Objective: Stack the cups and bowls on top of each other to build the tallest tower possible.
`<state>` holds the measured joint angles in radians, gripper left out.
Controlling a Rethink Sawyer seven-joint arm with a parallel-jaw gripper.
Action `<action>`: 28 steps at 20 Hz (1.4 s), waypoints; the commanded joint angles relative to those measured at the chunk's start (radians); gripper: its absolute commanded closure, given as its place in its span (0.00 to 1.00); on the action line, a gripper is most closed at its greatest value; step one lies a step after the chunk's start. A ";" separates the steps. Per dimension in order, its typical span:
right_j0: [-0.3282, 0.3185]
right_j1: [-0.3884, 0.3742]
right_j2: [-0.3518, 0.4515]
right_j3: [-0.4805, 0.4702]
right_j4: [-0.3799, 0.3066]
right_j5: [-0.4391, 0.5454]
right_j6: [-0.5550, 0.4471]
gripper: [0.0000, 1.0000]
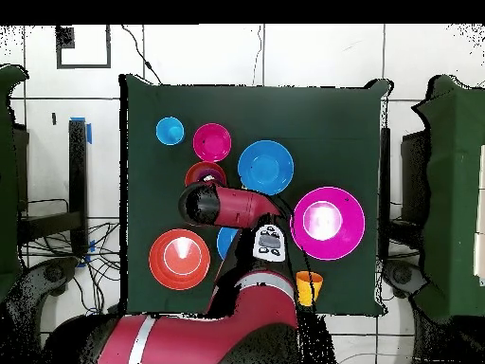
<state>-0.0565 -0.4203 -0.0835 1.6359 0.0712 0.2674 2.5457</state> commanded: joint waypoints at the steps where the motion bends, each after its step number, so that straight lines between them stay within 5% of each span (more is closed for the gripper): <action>1: -0.011 0.160 0.135 0.036 -0.009 0.004 0.036 1.00; 19: -0.054 0.107 0.296 0.085 -0.009 -0.191 0.080 1.00; 28: -0.045 0.097 0.311 0.077 -0.006 -0.197 0.075 1.00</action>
<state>-0.1240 -0.4467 0.0033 1.7092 0.0708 0.1908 2.5457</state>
